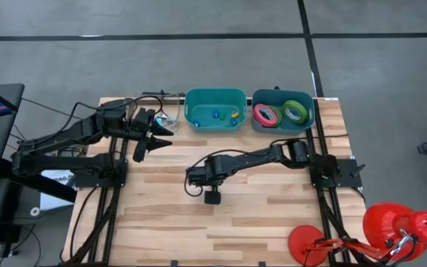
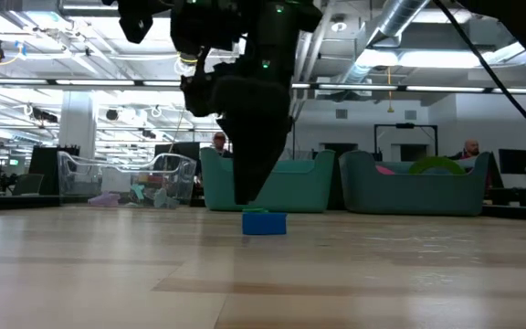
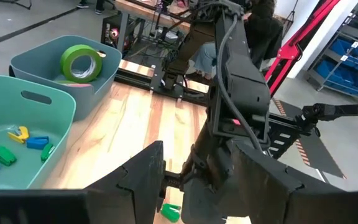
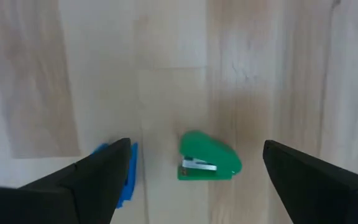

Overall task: Pick and place Stapler, Stapler remover, tape
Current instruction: Put the green stapler into the green bin

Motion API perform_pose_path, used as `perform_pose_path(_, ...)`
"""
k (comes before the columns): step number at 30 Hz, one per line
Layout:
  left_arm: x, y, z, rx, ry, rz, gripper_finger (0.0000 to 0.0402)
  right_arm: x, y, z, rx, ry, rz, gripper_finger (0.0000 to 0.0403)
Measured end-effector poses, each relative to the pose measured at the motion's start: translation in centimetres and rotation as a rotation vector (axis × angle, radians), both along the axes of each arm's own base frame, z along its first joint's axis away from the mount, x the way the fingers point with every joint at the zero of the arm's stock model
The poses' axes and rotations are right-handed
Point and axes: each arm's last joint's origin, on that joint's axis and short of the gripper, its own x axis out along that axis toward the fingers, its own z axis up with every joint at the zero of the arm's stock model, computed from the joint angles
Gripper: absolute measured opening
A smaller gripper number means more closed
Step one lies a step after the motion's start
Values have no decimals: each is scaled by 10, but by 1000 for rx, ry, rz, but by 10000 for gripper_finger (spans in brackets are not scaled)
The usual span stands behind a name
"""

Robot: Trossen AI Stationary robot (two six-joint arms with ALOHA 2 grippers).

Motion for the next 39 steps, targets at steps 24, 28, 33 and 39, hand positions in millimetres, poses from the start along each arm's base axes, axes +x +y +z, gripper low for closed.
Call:
perform_pose_path(24,0,0,0,0,0,0,181,-3,-7,0,-37,29,-167,321)
perform_pose_path(28,0,0,0,0,0,0,181,-2,-6,0,-31,18,-187,321)
perform_pose_path(33,0,0,0,0,0,0,181,-7,-9,32,-72,-77,-213,320)
perform_pose_path(39,0,0,0,1,0,4,181,-24,-11,90,-56,-204,-215,310)
